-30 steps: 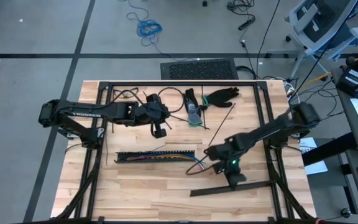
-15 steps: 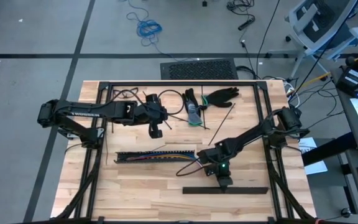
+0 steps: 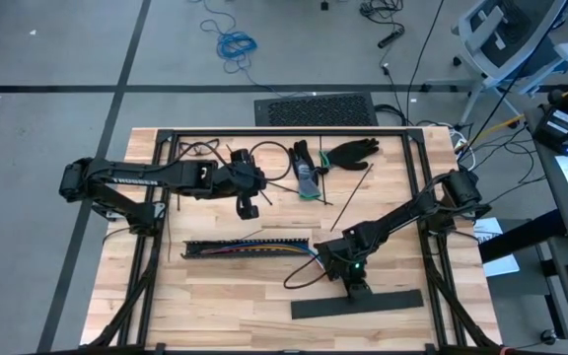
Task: Ziptie cables
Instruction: Close the black cable duct
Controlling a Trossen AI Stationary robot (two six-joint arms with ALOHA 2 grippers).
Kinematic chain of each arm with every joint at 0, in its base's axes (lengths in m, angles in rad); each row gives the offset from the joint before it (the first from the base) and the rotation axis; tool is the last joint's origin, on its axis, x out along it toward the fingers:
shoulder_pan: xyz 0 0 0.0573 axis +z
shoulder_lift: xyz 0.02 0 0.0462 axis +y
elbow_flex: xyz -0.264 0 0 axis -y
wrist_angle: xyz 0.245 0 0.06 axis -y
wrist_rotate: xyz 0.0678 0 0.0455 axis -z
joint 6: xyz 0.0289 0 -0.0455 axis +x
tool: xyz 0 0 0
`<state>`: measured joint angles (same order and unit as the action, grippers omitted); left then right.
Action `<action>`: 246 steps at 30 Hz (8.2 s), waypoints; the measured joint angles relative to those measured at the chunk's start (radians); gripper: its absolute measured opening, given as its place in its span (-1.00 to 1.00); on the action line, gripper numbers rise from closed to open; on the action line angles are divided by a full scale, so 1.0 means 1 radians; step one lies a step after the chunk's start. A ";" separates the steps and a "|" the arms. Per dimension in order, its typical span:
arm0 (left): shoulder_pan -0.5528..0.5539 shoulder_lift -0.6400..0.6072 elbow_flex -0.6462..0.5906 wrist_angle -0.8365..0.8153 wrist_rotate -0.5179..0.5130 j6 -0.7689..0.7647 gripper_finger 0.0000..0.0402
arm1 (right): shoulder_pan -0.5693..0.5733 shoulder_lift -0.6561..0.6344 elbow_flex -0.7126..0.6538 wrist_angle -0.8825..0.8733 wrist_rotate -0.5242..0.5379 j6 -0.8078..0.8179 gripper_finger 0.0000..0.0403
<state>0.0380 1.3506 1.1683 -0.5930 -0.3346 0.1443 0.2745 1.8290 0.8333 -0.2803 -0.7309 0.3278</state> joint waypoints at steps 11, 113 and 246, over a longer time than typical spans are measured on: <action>0.000 0.000 0.000 0.000 -0.001 -0.006 -1.00 | 0.000 -0.003 0.003 -0.073 0.082 -0.134 -0.08; -0.384 0.911 0.420 0.380 0.410 -0.737 -1.00 | -0.269 -0.971 0.180 -1.083 1.306 0.423 -1.00; -0.355 -0.066 0.524 -0.527 -0.399 -0.364 -0.22 | 0.227 -0.198 0.175 -0.109 0.760 0.263 0.33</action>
<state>-0.3170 1.2846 1.6924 -1.1204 -0.7337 -0.2200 0.5019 1.6307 1.0088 -0.3897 0.0295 0.5907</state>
